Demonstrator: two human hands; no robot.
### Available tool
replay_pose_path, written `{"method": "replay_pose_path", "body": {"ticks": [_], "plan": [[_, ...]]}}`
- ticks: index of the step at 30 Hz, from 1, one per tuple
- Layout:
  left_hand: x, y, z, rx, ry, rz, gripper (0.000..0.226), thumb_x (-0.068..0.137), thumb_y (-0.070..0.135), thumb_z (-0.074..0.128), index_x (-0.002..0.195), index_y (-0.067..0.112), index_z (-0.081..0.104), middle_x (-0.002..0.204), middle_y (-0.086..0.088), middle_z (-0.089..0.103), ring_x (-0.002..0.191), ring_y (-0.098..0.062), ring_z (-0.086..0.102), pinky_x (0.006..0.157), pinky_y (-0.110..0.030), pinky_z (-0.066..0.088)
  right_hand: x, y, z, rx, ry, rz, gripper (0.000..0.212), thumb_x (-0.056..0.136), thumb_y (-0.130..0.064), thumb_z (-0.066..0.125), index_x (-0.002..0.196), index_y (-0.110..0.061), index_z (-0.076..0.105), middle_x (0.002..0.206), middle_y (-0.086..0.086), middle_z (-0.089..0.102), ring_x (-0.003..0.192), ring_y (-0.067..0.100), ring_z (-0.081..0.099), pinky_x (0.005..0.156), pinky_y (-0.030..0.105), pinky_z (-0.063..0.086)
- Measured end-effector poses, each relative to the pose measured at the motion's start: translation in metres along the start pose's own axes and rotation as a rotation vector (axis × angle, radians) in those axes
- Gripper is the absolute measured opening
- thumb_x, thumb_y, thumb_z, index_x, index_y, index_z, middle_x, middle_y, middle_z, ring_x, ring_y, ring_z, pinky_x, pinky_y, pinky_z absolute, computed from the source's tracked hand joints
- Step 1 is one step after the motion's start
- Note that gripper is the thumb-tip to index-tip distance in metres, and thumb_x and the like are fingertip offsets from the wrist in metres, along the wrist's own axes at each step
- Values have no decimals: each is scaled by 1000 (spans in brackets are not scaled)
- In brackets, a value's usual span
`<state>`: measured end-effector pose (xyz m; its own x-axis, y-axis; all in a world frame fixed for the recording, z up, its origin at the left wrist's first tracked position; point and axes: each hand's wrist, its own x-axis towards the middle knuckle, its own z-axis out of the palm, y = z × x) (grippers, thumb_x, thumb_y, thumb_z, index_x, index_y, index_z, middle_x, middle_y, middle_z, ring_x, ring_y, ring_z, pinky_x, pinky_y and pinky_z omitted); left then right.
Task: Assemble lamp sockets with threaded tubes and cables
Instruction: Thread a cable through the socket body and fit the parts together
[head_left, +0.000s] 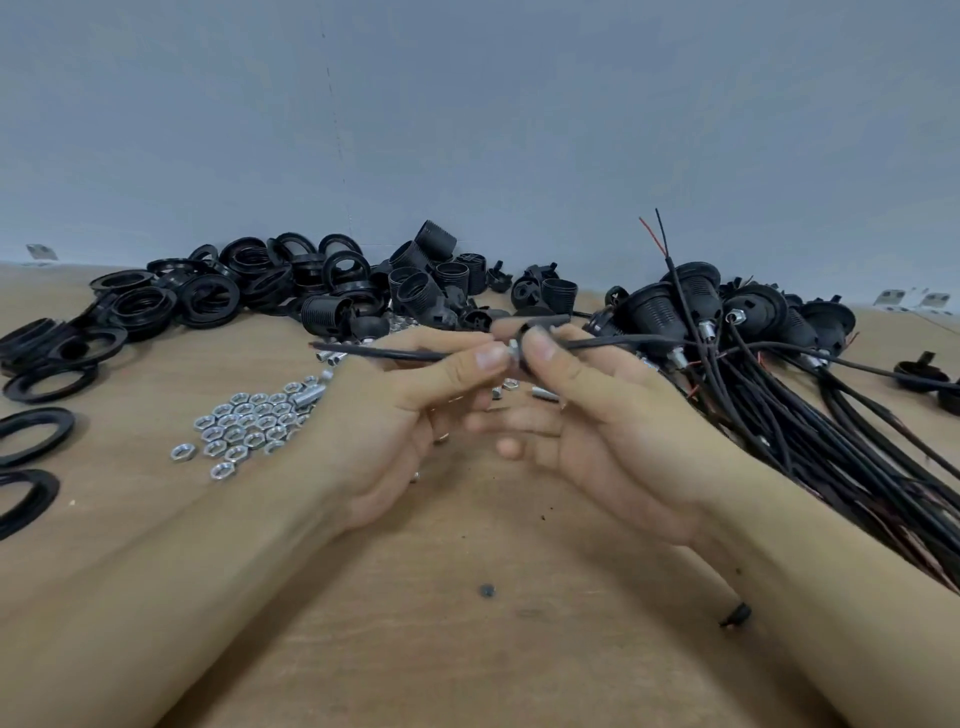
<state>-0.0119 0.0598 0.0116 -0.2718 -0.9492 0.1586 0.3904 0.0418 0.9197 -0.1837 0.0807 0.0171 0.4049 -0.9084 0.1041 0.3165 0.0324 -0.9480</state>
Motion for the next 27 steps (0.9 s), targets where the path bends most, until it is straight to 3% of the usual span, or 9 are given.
{"method": "replay_pose_path", "body": {"ticks": [4, 9, 11, 13, 16, 19, 21, 24, 27], "plan": [[4, 2, -2, 42, 36, 58, 21, 68, 15, 77, 86, 5, 77, 88, -8, 75, 81, -14, 70, 71, -22, 56, 1, -10, -6, 37, 94, -1, 47, 86, -28, 62, 120, 5, 59, 117, 18, 68, 98, 35, 70, 69, 28, 57], [2, 5, -10, 378, 2, 158, 23, 63, 29, 82, 85, 25, 82, 83, 2, 77, 78, -11, 71, 67, -20, 55, -2, -35, -24, 339, 361, -121, 23, 79, -16, 64, 99, -5, 66, 84, 12, 67, 90, 30, 72, 76, 37, 59], [-1, 2, -10, 525, -88, 227, 26, 72, 14, 82, 95, 25, 80, 88, 3, 78, 83, -16, 73, 71, -21, 57, -4, -44, -31, 399, 422, -137, 12, 83, -15, 62, 92, -7, 64, 75, 9, 59, 67, 20, 67, 64, 31, 56], [-1, -5, -12, 699, -140, 284, 30, 81, 2, 78, 100, 24, 77, 89, 8, 77, 83, -16, 71, 70, -21, 55, -6, -46, -37, 381, 472, -104, 19, 94, -28, 55, 85, -13, 60, 72, 4, 51, 48, 11, 43, 44, 20, 40], [4, -9, -20, 973, -103, 359, 22, 86, 6, 74, 96, 26, 78, 83, 19, 71, 76, -2, 63, 61, -9, 43, -6, -46, -43, 300, 517, -60, 33, 99, -41, 48, 76, -18, 57, 71, 0, 50, 41, 7, 26, 33, 15, 22], [12, -6, -34, 1163, 3, 441, 15, 88, 16, 74, 95, 27, 77, 82, 23, 66, 87, 0, 59, 71, -10, 42, -5, -43, -43, 90, 526, -53, 34, 100, -35, 49, 74, -16, 60, 70, 0, 54, 37, 5, 26, 29, 15, 18], [19, -4, -44, 1274, 85, 508, 11, 89, 21, 72, 98, 27, 76, 90, 23, 65, 95, 0, 55, 83, -17, 41, -3, -37, -42, -172, 558, -56, 31, 100, -31, 52, 78, -14, 67, 70, 2, 58, 38, 7, 28, 32, 13, 18], [31, -2, -63, 1419, 215, 464, 23, 90, 26, 70, 113, 22, 72, 116, 4, 63, 118, -19, 48, 96, -25, 32, -2, -26, -36, -449, 578, -28, 26, 98, -29, 55, 82, -20, 72, 69, 1, 61, 40, 10, 32, 36, 15, 21], [41, 6, -85, 1516, 293, 260, 57, 93, 26, 64, 146, 19, 45, 156, -4, 32, 139, -31, 28, 111, -37, 26, -1, -18, -32, -487, 549, -14, 27, 99, -30, 55, 80, -21, 73, 66, -2, 62, 40, 9, 36, 36, 16, 23]]}}
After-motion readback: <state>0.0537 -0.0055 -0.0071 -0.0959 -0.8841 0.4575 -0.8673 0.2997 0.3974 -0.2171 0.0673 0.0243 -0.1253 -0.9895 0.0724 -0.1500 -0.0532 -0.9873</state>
